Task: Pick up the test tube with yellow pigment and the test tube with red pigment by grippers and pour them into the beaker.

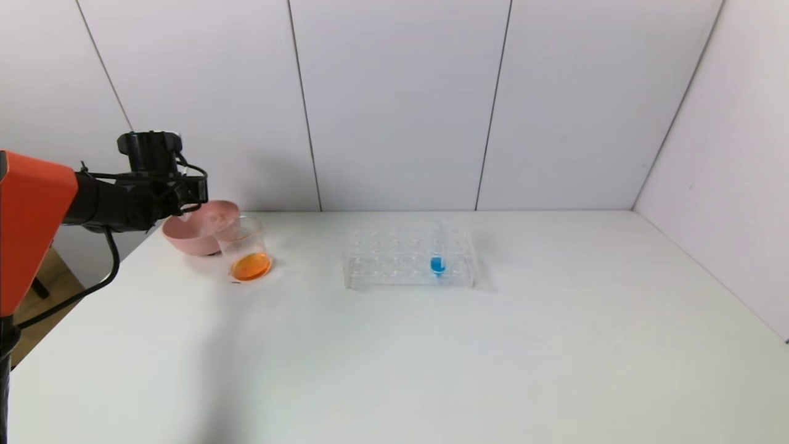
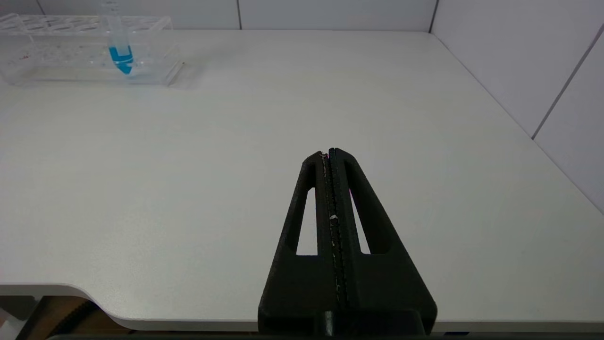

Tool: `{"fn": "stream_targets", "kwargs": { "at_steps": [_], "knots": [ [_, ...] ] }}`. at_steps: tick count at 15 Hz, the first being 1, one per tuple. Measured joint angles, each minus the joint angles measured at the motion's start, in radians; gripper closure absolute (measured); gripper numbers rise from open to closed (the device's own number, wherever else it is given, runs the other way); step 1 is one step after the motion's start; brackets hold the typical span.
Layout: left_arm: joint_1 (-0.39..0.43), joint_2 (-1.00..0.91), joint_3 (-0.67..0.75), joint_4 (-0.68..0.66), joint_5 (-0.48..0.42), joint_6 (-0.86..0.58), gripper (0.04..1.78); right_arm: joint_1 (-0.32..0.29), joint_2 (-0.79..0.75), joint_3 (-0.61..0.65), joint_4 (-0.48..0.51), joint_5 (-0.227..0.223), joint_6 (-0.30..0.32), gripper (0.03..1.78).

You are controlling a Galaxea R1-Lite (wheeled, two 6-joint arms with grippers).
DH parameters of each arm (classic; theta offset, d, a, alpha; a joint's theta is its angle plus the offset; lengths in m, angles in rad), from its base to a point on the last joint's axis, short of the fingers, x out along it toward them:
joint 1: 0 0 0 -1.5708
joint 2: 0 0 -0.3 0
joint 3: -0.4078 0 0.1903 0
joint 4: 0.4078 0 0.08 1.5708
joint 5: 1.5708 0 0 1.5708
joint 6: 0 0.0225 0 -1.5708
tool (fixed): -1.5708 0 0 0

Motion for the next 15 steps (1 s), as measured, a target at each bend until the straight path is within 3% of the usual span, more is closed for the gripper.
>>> {"fn": "stream_targets", "kwargs": {
  "at_steps": [8, 10, 15],
  "knots": [
    [0.001, -0.015, 0.009, -0.007, -0.016, -0.007, 0.19, 0.000, 0.000, 0.000, 0.000, 0.000, 0.000, 1.70],
    [0.000, -0.022, 0.013, -0.017, -0.011, -0.003, 0.07, 0.000, 0.000, 0.000, 0.000, 0.000, 0.000, 1.70],
    [-0.001, -0.090, 0.041, -0.061, 0.016, 0.069, 0.06, 0.000, 0.000, 0.000, 0.000, 0.000, 0.000, 1.70]
  ]
}}
